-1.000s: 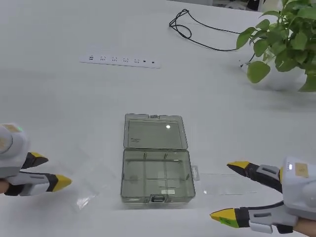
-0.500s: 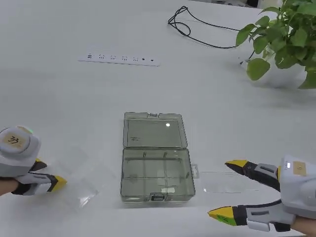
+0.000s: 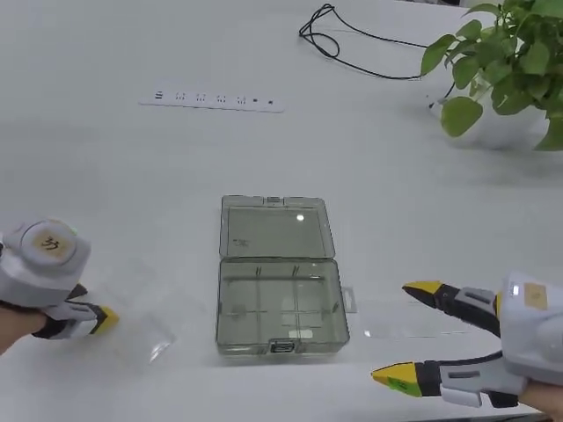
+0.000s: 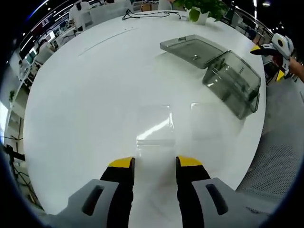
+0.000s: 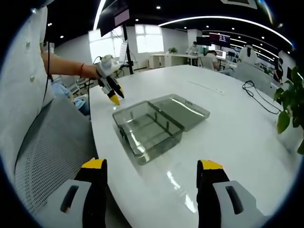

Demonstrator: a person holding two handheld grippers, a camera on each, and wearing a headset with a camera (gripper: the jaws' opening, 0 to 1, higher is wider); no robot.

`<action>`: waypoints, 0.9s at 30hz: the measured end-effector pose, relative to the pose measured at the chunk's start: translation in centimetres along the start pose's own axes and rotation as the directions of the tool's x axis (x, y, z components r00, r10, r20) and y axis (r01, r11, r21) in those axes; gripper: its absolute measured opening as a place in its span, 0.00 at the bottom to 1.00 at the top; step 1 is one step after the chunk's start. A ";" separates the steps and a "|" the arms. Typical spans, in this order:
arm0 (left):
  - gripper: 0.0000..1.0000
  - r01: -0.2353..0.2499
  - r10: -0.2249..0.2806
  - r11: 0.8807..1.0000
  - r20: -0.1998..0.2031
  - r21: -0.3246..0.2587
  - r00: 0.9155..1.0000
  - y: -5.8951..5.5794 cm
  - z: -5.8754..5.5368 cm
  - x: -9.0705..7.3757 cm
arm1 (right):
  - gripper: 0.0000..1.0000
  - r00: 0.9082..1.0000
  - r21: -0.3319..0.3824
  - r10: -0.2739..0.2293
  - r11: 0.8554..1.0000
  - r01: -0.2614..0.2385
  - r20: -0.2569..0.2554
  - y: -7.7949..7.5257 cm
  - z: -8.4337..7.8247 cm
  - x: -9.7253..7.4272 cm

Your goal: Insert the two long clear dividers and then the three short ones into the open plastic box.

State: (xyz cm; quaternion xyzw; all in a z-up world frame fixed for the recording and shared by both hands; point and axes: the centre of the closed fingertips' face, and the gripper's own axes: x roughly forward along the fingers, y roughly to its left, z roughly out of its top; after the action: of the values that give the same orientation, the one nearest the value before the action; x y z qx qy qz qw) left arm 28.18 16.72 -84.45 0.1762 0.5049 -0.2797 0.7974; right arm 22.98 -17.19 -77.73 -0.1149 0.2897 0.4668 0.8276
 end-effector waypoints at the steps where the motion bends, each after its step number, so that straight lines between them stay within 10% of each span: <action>1: 0.33 0.000 0.000 1.000 -0.001 -0.001 1.000 0.0 0.0 0.0 | 0.78 1.000 0.001 0.000 1.000 0.000 0.002 0.0 0.0 0.0; 17: 0.32 0.015 -0.016 1.000 -0.086 -0.009 0.996 0.3 0.1 0.2 | 0.77 1.000 0.003 0.001 1.000 -0.001 0.003 0.3 0.0 0.1; 27: 0.31 0.050 -0.054 0.997 -0.073 -0.054 0.996 -0.2 0.2 0.0 | 0.77 1.000 0.002 0.001 1.000 -0.001 0.002 0.5 -0.1 0.0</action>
State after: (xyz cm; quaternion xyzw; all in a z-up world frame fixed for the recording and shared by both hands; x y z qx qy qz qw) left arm 28.22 16.49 -84.41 0.1523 0.5460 -0.2804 0.7746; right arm 22.50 -16.93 -77.76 -0.1133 0.2895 0.4669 0.8279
